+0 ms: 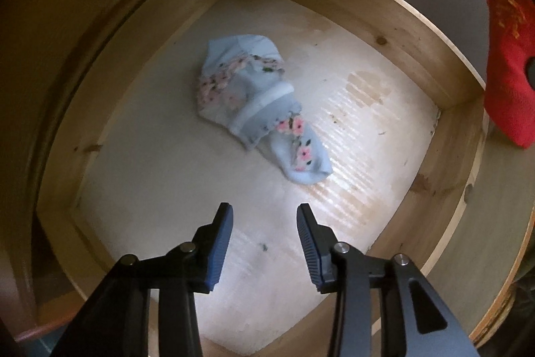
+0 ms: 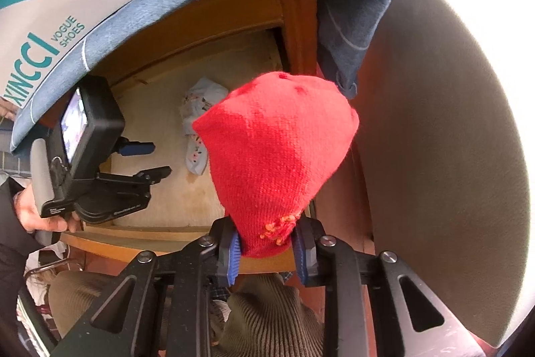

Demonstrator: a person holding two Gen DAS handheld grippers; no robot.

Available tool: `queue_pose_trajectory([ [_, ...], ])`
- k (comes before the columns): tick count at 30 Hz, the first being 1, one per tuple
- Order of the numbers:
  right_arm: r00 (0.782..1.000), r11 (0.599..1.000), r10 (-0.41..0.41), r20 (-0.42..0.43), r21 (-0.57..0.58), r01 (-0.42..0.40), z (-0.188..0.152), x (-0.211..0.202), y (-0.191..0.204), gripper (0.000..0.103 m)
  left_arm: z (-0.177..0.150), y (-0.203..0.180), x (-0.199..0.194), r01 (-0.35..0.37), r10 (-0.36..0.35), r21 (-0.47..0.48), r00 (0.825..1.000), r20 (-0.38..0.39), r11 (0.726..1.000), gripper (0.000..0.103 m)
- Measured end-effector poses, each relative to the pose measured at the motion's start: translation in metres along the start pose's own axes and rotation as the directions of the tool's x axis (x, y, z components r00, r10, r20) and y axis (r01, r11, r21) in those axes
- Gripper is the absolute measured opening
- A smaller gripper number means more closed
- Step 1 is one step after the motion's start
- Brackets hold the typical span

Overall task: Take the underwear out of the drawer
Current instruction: 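Hold the red item raised while the left tool reaches toward the pink floral underwear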

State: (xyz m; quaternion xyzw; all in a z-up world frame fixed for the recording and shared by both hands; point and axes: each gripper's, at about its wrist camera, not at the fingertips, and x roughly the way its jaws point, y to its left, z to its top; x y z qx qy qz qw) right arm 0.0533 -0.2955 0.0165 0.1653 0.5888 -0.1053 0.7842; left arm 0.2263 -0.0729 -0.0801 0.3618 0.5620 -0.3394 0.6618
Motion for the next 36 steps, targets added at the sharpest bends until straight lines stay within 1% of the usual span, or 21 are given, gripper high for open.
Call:
queue_pose_trajectory([
  [1, 1.000, 1.000, 0.000, 0.001, -0.003, 0.000, 0.000, 0.000, 0.001, 0.023, -0.004, -0.002, -0.001, 0.000, 0.000, -0.007, 1.000, -0.011, 1.000, 0.041],
  [3, 1.000, 1.000, -0.004, 0.006, -0.009, 0.004, 0.000, -0.002, 0.004, 0.023, -0.021, 0.007, -0.001, 0.002, -0.003, -0.028, 0.999, -0.034, 1.000, 0.041],
  [5, 1.000, 1.000, -0.012, 0.012, -0.024, 0.013, -0.001, -0.004, 0.008, 0.023, -0.032, 0.005, 0.000, -0.010, 0.009, -0.039, 0.999, -0.044, 0.999, 0.041],
  [7, 0.999, 0.999, -0.022, 0.025, -0.035, 0.023, -0.002, -0.007, 0.012, 0.023, -0.040, 0.002, -0.003, -0.025, 0.024, -0.051, 0.999, -0.031, 0.998, 0.041],
  [10, 0.999, 0.998, -0.026, 0.038, -0.048, 0.028, -0.005, -0.011, 0.016, 0.023, -0.048, 0.001, -0.008, -0.017, 0.015, -0.086, 1.000, -0.024, 0.996, 0.041],
  [13, 0.999, 0.998, -0.028, 0.038, -0.049, 0.030, -0.006, -0.012, 0.017, 0.023, -0.050, -0.002, -0.012, -0.016, 0.015, -0.098, 1.000, -0.007, 0.995, 0.041],
  [15, 0.999, 0.999, -0.021, 0.042, -0.039, 0.023, -0.006, -0.013, 0.015, 0.023, -0.050, -0.005, -0.013, -0.032, 0.033, -0.072, 0.999, 0.012, 0.997, 0.041],
  [18, 0.998, 0.999, -0.021, 0.054, -0.027, 0.023, -0.008, -0.015, 0.010, 0.023, -0.048, -0.007, -0.011, -0.051, 0.051, -0.040, 0.999, -0.005, 0.998, 0.041],
  [21, 0.999, 1.000, -0.017, 0.051, -0.023, 0.019, -0.008, -0.017, 0.010, 0.023, -0.041, -0.008, -0.011, -0.050, 0.050, -0.044, 0.999, 0.008, 0.998, 0.042],
  [22, 0.999, 1.000, -0.015, 0.048, -0.022, 0.016, -0.008, -0.017, 0.010, 0.023, -0.041, -0.010, -0.012, -0.052, 0.052, -0.031, 0.999, 0.013, 0.998, 0.042],
  [28, 0.998, 0.999, -0.013, 0.062, -0.036, 0.015, -0.009, -0.023, 0.011, 0.023, -0.042, -0.019, -0.005, -0.062, 0.062, -0.018, 0.998, -0.004, 0.998, 0.042],
  [31, 0.996, 0.999, -0.006, 0.087, -0.051, 0.010, -0.010, -0.033, 0.015, 0.023, -0.031, -0.024, -0.002, -0.077, 0.077, -0.019, 0.997, 0.001, 0.997, 0.042],
  [33, 0.995, 0.998, -0.001, 0.100, -0.064, 0.007, -0.008, -0.043, 0.017, 0.023, -0.029, -0.037, 0.002, -0.090, 0.090, -0.022, 0.996, -0.001, 0.996, 0.042],
  [34, 0.994, 0.998, 0.003, 0.105, -0.069, 0.004, -0.006, -0.048, 0.019, 0.023, -0.029, -0.034, 0.001, -0.090, 0.090, -0.025, 0.996, -0.006, 0.996, 0.042],
  [35, 0.993, 0.997, 0.010, 0.114, -0.076, -0.001, -0.003, -0.056, 0.021, 0.023, -0.030, -0.023, 0.000, -0.092, 0.091, -0.027, 0.996, -0.010, 0.995, 0.042],
  [36, 0.992, 0.997, 0.010, 0.122, -0.081, -0.001, -0.001, -0.061, 0.021, 0.023, -0.027, -0.023, 0.009, -0.097, 0.097, -0.029, 0.995, -0.016, 0.995, 0.042],
])
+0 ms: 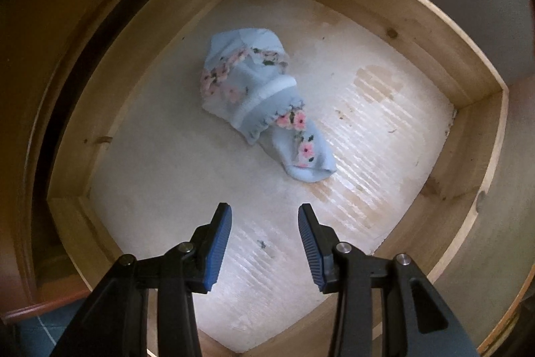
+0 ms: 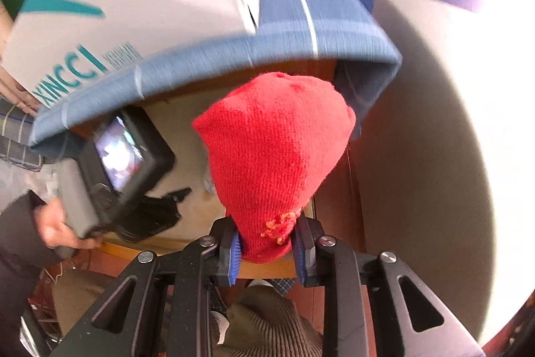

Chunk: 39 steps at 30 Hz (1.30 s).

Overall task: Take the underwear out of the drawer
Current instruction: 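Hold the red item raised while the left tool reaches toward the pink floral underwear, then carry the red knit item over the white box and lower it in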

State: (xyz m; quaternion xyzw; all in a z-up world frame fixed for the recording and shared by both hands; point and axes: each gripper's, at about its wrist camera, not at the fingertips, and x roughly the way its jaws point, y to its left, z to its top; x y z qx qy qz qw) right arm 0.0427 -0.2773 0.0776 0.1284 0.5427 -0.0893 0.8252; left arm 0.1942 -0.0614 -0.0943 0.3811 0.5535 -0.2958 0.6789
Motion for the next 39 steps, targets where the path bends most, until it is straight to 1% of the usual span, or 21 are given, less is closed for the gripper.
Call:
queue_pose_trajectory([
  [4, 0.999, 1.000, 0.000, 0.051, -0.020, 0.001, 0.017, -0.035, 0.002, 0.023, -0.004, -0.001, -0.004, -0.002, 0.002, -0.014, 1.000, 0.008, 1.000, 0.042],
  [9, 0.994, 0.998, -0.031, 0.108, -0.045, 0.036, 0.040, -0.080, -0.001, 0.023, -0.011, 0.001, -0.013, 0.001, 0.000, -0.042, 1.000, 0.026, 0.999, 0.042],
  [10, 0.992, 0.998, -0.038, 0.121, -0.048, 0.044, 0.045, -0.088, -0.001, 0.023, -0.013, 0.002, -0.014, 0.005, -0.004, -0.048, 1.000, 0.031, 0.999, 0.042],
  [11, 0.990, 0.997, -0.043, 0.133, -0.053, 0.051, 0.049, -0.094, 0.000, 0.023, -0.017, 0.011, -0.016, 0.010, -0.008, -0.050, 0.999, 0.033, 0.999, 0.042],
  [14, 0.980, 0.995, -0.055, 0.189, -0.069, 0.069, 0.073, -0.123, -0.004, 0.023, -0.024, 0.018, -0.021, 0.009, -0.006, -0.070, 0.999, 0.038, 0.998, 0.042],
  [19, 0.968, 0.993, -0.039, 0.248, -0.099, 0.065, 0.109, -0.150, 0.012, 0.023, -0.033, 0.021, -0.026, 0.010, -0.004, -0.094, 0.998, 0.055, 0.995, 0.042],
  [21, 0.964, 0.990, -0.034, 0.262, -0.122, 0.067, 0.120, -0.156, 0.023, 0.023, -0.037, 0.025, -0.032, 0.008, -0.002, -0.099, 0.998, 0.057, 0.995, 0.042],
  [24, 0.966, 0.987, -0.009, 0.259, -0.153, 0.050, 0.137, -0.162, 0.036, 0.023, -0.043, 0.028, -0.038, 0.004, 0.002, -0.103, 0.998, 0.060, 0.995, 0.042],
  [27, 0.964, 0.980, -0.009, 0.265, -0.192, 0.062, 0.148, -0.163, 0.053, 0.023, -0.046, 0.031, -0.042, 0.006, 0.001, -0.102, 0.998, 0.061, 0.995, 0.042],
  [31, 0.965, 0.974, 0.011, 0.262, -0.223, 0.050, 0.167, -0.155, 0.073, 0.023, -0.047, 0.035, -0.042, 0.012, -0.006, -0.101, 0.999, 0.054, 0.995, 0.042],
  [36, 0.967, 0.969, 0.050, 0.251, -0.248, 0.015, 0.192, -0.139, 0.093, 0.023, -0.049, 0.039, -0.042, 0.023, -0.019, -0.100, 0.999, 0.038, 0.995, 0.042],
  [39, 0.970, 0.967, 0.060, 0.235, -0.253, 0.002, 0.205, -0.129, 0.099, 0.023, -0.050, 0.046, -0.042, 0.042, -0.038, -0.119, 0.999, 0.031, 0.992, 0.042],
])
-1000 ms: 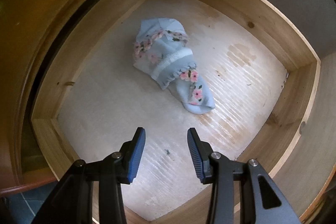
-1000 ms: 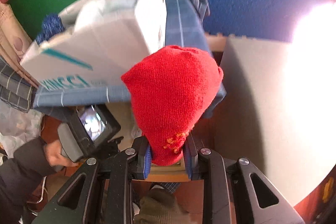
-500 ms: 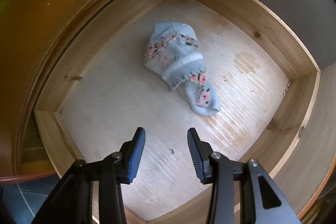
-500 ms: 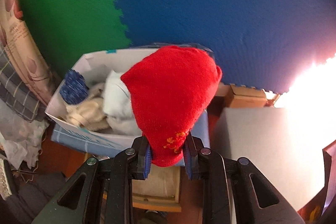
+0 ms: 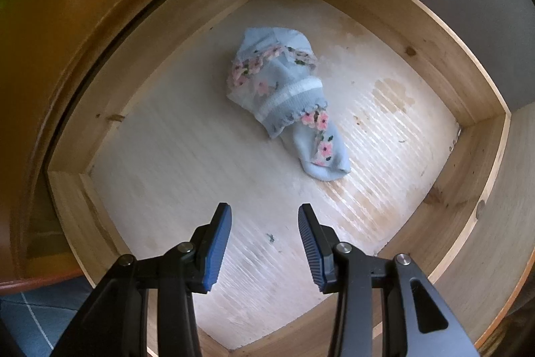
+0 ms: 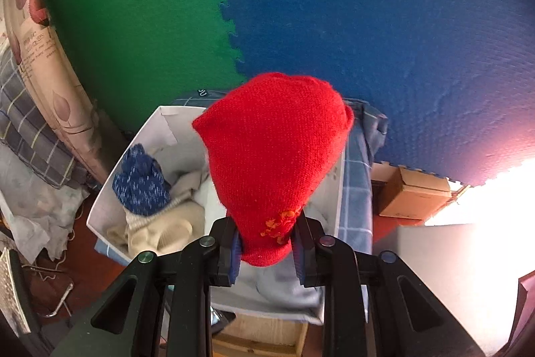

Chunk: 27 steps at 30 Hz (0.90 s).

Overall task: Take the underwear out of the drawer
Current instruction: 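Carry the red knit item over the white box and lower it in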

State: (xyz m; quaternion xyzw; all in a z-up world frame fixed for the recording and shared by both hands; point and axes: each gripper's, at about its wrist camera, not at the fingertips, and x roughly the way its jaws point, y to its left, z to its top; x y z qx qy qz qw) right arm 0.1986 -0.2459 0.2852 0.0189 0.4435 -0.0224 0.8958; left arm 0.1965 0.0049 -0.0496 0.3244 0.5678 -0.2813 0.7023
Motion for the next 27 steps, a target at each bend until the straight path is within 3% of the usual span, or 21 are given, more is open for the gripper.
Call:
queue_pose_trajectory([
  [6, 0.996, 0.998, -0.047, -0.076, -0.042, 0.044, 0.011, 0.041, 0.005, 0.023, 0.002, 0.014, 0.003, 0.041, -0.041, -0.045, 0.999, -0.015, 0.998, 0.042],
  [10, 0.985, 0.993, -0.109, -0.131, -0.063, 0.102, 0.009, 0.070, -0.001, 0.023, 0.002, 0.018, 0.003, 0.044, -0.045, -0.037, 0.999, -0.022, 0.998, 0.042],
  [15, 0.975, 0.991, -0.130, -0.181, -0.044, 0.125, 0.004, 0.095, -0.012, 0.024, 0.003, 0.023, 0.005, 0.044, -0.044, -0.027, 0.999, -0.028, 0.999, 0.042],
  [18, 0.976, 0.993, -0.121, -0.179, -0.015, 0.120, 0.002, 0.097, -0.018, 0.027, 0.005, 0.023, 0.008, 0.044, -0.045, -0.031, 0.999, -0.030, 0.999, 0.042],
  [23, 0.983, 0.991, -0.134, -0.127, 0.001, 0.135, 0.002, 0.084, -0.022, 0.048, 0.007, 0.013, 0.013, 0.031, -0.032, -0.029, 0.999, -0.031, 0.999, 0.042],
  [27, 0.987, 0.990, -0.140, -0.077, -0.001, 0.140, -0.001, 0.061, -0.019, 0.053, 0.007, 0.004, 0.015, 0.016, -0.017, -0.018, 0.999, -0.028, 1.000, 0.042],
])
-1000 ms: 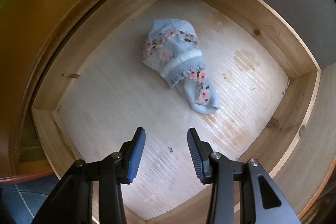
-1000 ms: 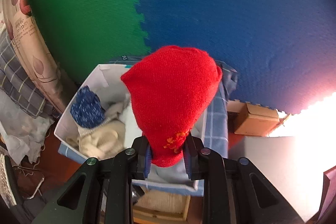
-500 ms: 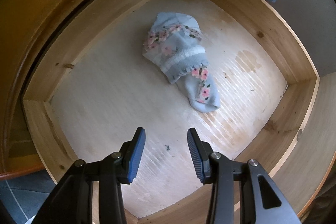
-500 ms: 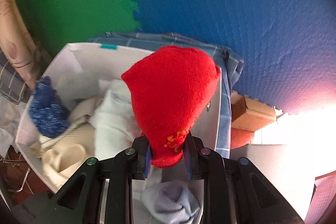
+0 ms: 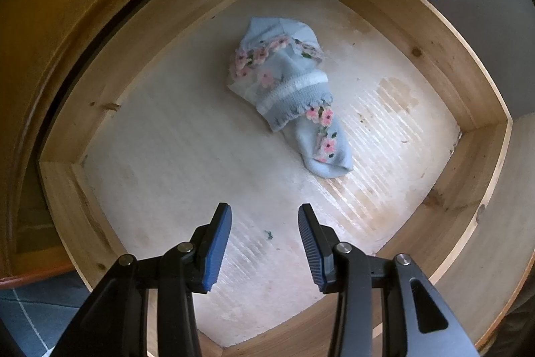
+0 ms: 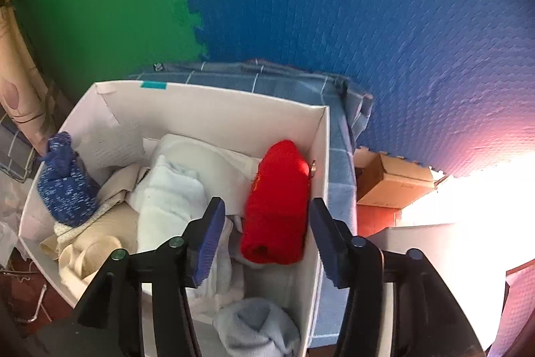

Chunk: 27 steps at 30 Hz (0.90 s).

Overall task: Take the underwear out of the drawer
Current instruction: 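Carry the red knit item over the white box and lower it in, then open the right tool and withdraw while the left tool grasps the pink floral underwear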

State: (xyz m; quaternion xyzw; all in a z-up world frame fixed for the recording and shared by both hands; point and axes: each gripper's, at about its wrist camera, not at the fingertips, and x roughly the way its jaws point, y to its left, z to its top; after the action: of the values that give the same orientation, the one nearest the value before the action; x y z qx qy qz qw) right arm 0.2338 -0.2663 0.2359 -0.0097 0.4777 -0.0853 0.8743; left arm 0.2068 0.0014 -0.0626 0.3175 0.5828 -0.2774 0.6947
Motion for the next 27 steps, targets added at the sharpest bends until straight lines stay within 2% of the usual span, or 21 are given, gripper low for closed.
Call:
queue_pose_trajectory([
  [2, 1.000, 1.000, 0.003, 0.026, 0.026, -0.003, -0.006, -0.012, -0.006, 0.061, 0.001, -0.003, 0.000, -0.008, 0.008, 0.006, 1.000, -0.001, 1.000, 0.042],
  [10, 0.998, 0.992, -0.021, 0.056, 0.127, 0.014, -0.033, -0.044, -0.052, 0.062, -0.002, -0.014, 0.003, -0.021, 0.021, 0.019, 1.000, 0.005, 1.000, 0.042],
  [14, 0.996, 0.981, -0.064, 0.061, 0.187, 0.051, -0.053, -0.055, -0.078, 0.070, 0.000, -0.022, 0.002, -0.022, 0.022, 0.051, 1.000, -0.007, 0.998, 0.042],
  [20, 0.992, 0.953, -0.124, 0.034, 0.283, 0.110, -0.085, -0.058, -0.128, 0.070, 0.014, -0.041, 0.006, -0.062, 0.063, 0.122, 0.998, -0.004, 0.991, 0.042],
  [27, 0.992, 0.924, -0.127, -0.012, 0.361, 0.122, -0.113, -0.052, -0.167, 0.071, 0.039, -0.066, 0.005, -0.085, 0.077, 0.202, 0.996, 0.050, 0.976, 0.042],
])
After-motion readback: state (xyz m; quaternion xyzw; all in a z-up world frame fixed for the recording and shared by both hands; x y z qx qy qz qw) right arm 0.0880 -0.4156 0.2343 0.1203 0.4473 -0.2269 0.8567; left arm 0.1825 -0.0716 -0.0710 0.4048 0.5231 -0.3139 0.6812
